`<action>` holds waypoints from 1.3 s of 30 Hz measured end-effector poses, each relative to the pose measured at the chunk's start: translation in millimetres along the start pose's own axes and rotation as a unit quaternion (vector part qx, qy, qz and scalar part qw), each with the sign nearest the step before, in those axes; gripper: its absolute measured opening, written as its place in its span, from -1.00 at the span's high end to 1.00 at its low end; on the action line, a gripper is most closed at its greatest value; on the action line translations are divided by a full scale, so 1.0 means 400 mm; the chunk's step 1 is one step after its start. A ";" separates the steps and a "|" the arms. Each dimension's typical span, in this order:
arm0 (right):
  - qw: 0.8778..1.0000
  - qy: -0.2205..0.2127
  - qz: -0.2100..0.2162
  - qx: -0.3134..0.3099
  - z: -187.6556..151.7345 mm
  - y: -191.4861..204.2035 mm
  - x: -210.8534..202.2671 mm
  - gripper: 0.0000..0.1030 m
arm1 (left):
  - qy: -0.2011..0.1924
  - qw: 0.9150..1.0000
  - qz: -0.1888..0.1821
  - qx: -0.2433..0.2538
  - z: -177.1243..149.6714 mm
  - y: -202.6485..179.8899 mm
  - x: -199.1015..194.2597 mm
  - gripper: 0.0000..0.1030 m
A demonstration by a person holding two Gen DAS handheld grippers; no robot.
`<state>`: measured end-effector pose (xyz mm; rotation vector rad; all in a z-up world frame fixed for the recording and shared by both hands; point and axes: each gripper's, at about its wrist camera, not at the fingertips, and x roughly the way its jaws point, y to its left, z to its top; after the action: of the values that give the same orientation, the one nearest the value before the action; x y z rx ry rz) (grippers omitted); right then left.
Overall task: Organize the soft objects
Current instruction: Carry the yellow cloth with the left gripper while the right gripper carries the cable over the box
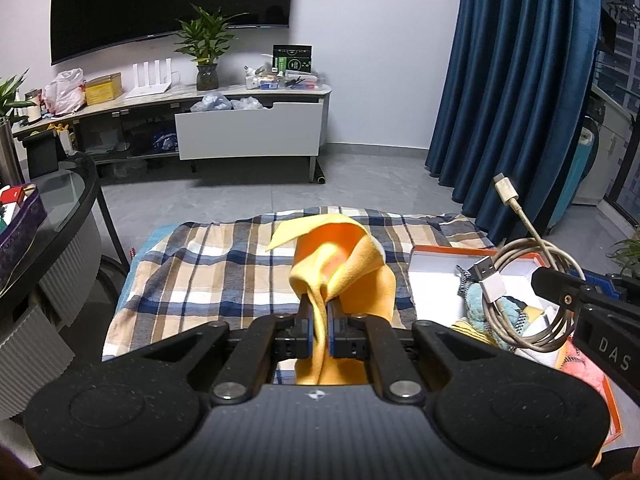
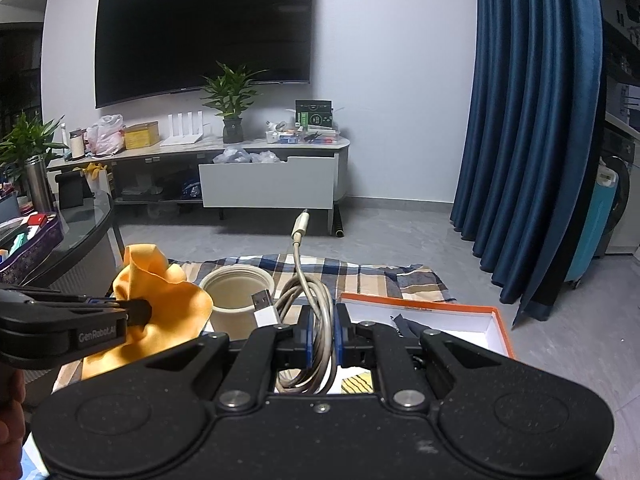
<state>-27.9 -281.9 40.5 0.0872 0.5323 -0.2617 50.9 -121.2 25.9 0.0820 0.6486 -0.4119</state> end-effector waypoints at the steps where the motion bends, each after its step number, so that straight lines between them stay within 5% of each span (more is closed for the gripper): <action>1: 1.000 0.000 0.000 0.000 0.000 -0.002 -0.001 0.78 | 0.000 1.000 -0.001 0.001 -0.001 -0.001 -0.001 0.81; 39: 0.999 -0.002 -0.033 0.030 -0.008 -0.058 -0.012 0.78 | 0.005 0.998 -0.043 0.036 -0.003 -0.088 0.017 0.81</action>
<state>-39.8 -302.5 39.9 0.1267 0.5242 -0.3427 41.1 -155.6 22.8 0.1251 0.6480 -0.5180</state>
